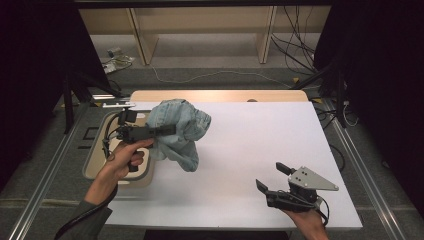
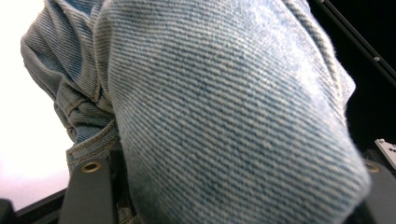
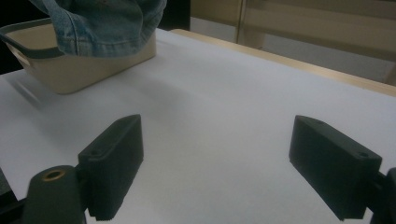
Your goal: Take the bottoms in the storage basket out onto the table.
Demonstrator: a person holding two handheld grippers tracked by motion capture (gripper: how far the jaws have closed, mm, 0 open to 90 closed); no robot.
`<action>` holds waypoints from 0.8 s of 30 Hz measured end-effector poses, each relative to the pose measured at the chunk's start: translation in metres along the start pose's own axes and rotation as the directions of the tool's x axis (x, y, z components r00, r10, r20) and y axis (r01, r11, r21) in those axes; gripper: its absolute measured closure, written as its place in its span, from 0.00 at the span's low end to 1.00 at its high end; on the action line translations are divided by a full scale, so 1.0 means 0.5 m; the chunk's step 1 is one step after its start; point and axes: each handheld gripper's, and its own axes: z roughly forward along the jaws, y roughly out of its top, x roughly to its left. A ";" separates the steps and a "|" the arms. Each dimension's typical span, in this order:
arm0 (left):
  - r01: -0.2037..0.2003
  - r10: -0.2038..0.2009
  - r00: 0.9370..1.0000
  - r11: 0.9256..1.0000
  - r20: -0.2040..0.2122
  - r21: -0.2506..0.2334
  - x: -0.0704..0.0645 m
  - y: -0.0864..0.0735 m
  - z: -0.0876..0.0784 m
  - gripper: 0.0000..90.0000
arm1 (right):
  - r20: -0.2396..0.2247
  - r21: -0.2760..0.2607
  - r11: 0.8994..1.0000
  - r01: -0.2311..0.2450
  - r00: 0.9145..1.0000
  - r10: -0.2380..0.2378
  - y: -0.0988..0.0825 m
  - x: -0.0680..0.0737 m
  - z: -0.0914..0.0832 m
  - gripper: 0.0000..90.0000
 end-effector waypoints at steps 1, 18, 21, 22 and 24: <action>0.001 -0.001 1.000 1.000 0.002 0.001 0.000 -0.001 0.002 0.37 | 0.000 0.000 1.000 -0.001 1.000 0.001 0.000 0.000 0.000 0.21; 0.020 -0.021 1.000 0.999 0.022 0.028 -0.003 -0.014 0.029 0.37 | 0.000 0.004 1.000 -0.002 1.000 0.002 0.000 0.000 0.000 0.21; 0.023 -0.023 1.000 0.999 0.017 0.034 -0.004 -0.017 0.034 0.37 | -0.001 0.000 1.000 -0.003 1.000 0.003 0.000 0.001 0.002 0.21; 0.027 -0.028 0.999 0.999 0.018 0.035 -0.004 -0.018 0.036 0.37 | -0.001 0.003 1.000 -0.003 1.000 0.003 0.000 0.001 0.002 0.21; 0.032 -0.032 0.999 0.999 0.014 0.033 -0.004 -0.021 0.041 0.37 | -0.001 0.001 1.000 -0.004 1.000 0.004 -0.001 0.001 0.002 0.21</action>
